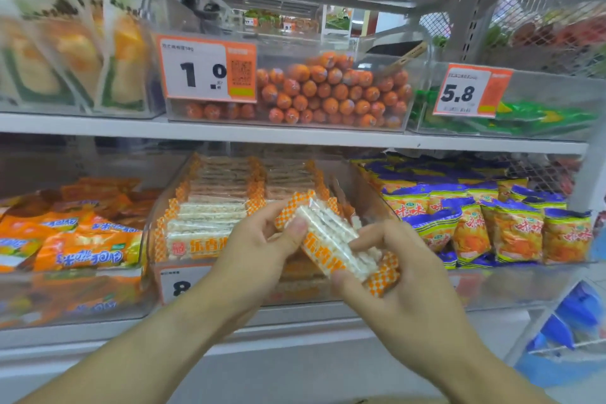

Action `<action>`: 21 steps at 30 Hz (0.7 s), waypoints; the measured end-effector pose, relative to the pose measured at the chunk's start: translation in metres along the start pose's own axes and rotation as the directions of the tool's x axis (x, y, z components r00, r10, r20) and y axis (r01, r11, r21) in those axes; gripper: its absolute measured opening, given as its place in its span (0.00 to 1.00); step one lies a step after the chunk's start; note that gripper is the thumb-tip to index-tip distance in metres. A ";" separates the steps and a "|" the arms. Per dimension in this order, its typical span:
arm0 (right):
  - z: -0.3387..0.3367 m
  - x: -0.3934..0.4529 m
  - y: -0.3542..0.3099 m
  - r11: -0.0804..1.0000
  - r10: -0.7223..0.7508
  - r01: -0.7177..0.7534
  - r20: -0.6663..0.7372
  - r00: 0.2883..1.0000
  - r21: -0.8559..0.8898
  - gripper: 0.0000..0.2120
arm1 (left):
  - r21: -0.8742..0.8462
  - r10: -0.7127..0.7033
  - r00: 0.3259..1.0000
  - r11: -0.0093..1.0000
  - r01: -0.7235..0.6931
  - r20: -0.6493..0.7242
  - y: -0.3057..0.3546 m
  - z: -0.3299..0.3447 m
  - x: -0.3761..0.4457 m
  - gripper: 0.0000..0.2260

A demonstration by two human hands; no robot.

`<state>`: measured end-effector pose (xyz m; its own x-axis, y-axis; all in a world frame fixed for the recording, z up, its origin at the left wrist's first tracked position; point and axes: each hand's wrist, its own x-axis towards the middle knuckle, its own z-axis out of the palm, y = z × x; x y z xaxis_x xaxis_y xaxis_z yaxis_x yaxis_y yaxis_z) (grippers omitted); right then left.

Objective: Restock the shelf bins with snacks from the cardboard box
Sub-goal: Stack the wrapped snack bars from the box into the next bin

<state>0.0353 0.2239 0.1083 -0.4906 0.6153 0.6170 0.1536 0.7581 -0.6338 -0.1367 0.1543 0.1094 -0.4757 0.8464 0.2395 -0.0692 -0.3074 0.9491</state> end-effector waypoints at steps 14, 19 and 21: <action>0.020 0.070 0.030 0.904 -0.074 0.008 -0.138 0.988 -0.428 0.22 | 0.950 0.016 0.962 -0.160 -0.268 0.274 -0.012 -0.018 0.047 0.32; 0.039 0.106 0.050 0.812 0.024 -0.104 -0.145 0.989 -0.574 0.14 | 0.919 -0.041 0.958 -0.275 -0.283 0.283 -0.024 -0.018 0.054 0.28; 0.045 0.118 0.056 0.804 0.024 -0.107 -0.148 0.989 -0.585 0.18 | 0.906 0.001 0.951 -0.304 -0.296 0.311 -0.029 -0.020 0.053 0.28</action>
<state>-0.0525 0.3294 0.1249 -0.3548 0.6588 0.6634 0.6781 0.6698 -0.3025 -0.1774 0.1991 0.0902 -0.1799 0.9393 0.2923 0.9559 0.2371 -0.1735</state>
